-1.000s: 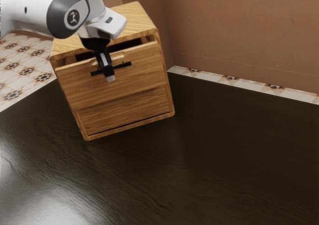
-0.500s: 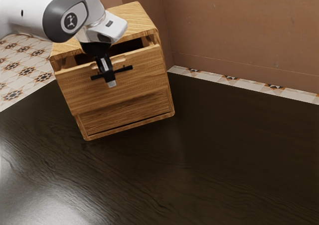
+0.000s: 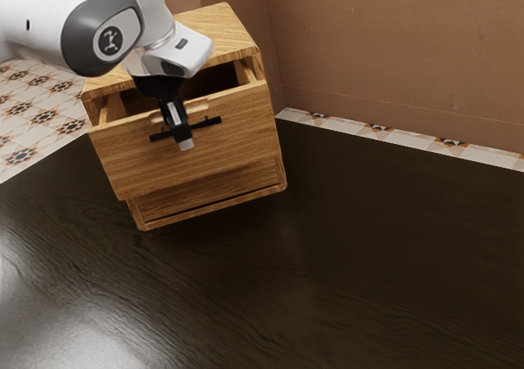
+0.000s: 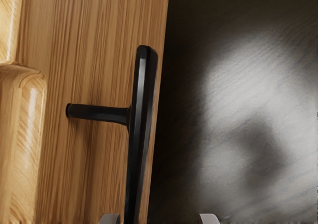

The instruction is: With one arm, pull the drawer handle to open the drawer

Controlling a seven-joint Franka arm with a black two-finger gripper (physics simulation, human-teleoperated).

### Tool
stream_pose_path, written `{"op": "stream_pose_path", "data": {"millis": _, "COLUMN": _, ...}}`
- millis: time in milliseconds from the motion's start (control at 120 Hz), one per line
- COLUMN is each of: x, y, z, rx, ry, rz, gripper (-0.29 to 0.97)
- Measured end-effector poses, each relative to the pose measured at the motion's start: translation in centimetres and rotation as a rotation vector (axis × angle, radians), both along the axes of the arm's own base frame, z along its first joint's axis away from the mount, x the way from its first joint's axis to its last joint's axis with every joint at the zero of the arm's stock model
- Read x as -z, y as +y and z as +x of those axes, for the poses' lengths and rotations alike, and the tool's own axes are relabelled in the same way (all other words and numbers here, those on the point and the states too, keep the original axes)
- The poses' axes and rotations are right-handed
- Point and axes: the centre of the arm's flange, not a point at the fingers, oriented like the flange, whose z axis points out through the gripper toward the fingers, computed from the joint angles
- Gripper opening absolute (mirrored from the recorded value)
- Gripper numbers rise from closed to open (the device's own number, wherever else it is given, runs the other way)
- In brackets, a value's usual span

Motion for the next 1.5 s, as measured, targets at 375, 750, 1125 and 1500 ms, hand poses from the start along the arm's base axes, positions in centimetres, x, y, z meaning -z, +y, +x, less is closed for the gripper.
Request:
{"op": "stream_pose_path", "data": {"millis": 375, "x": 0.0, "y": -1.3, "z": -1.5, "rx": -0.003, "ry": -0.006, "rz": -0.010, "gripper": 0.10}}
{"op": "stream_pose_path", "data": {"millis": 750, "x": -0.3, "y": -4.1, "z": -3.5, "rx": 0.012, "ry": -0.014, "rz": -0.018, "gripper": 0.11}}
{"op": "stream_pose_path", "data": {"millis": 1125, "x": -0.1, "y": -6.4, "z": -5.4, "rx": 0.016, "ry": -0.019, "rz": -0.018, "gripper": 0.08}}
{"op": "stream_pose_path", "data": {"millis": 1500, "x": -0.5, "y": -8.6, "z": -7.3, "rx": 0.016, "ry": -0.033, "rz": -0.013, "gripper": 0.10}}
